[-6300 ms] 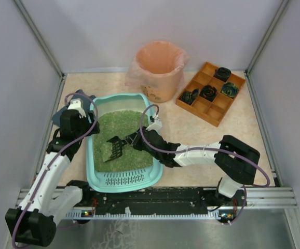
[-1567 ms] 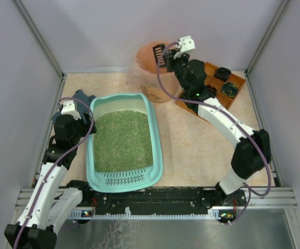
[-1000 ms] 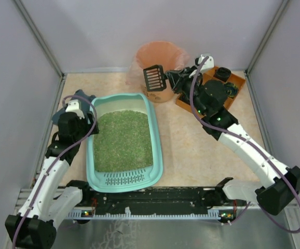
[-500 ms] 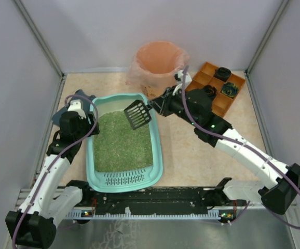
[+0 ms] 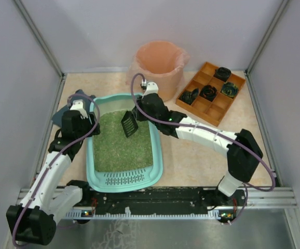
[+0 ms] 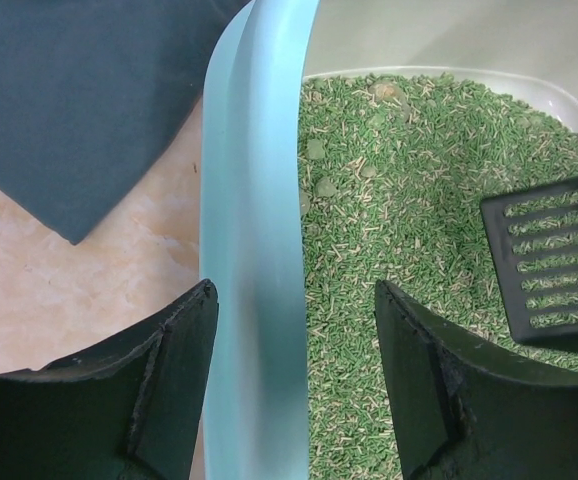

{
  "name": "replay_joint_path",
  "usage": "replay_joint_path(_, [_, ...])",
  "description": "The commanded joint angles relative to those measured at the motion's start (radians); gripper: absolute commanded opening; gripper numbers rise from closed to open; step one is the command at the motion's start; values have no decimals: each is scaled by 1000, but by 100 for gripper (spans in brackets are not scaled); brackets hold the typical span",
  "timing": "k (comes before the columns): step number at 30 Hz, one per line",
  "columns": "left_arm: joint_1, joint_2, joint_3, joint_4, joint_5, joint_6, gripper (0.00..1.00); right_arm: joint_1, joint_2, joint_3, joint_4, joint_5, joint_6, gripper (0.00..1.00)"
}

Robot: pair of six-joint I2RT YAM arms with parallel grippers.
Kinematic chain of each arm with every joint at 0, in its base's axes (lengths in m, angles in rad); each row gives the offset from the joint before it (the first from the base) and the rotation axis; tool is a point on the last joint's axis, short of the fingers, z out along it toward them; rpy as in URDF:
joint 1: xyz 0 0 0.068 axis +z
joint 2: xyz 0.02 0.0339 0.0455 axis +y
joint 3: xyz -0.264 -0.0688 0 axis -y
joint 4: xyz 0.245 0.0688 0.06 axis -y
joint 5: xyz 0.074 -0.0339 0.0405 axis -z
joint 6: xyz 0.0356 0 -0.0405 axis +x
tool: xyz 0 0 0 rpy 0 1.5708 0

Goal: Clean the litter box

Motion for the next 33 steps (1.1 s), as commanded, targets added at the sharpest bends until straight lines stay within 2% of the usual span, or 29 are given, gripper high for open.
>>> replay_joint_path(1, [-4,19,16,-3,11,2,70,13,52,102,70,126,30,0])
replay_joint_path(5, [-4,38,20,-7,8,0,69,13,153,149,101,157,43,0])
replay_joint_path(13, [-4,63,23,-16,8,1,61,13,349,320,39,118,75,0])
replay_joint_path(22, [-4,111,31,-20,46,7,57,48,444,312,64,-69,270,0])
replay_joint_path(33, [-4,136,31,-14,103,17,54,157,542,274,211,-227,449,0])
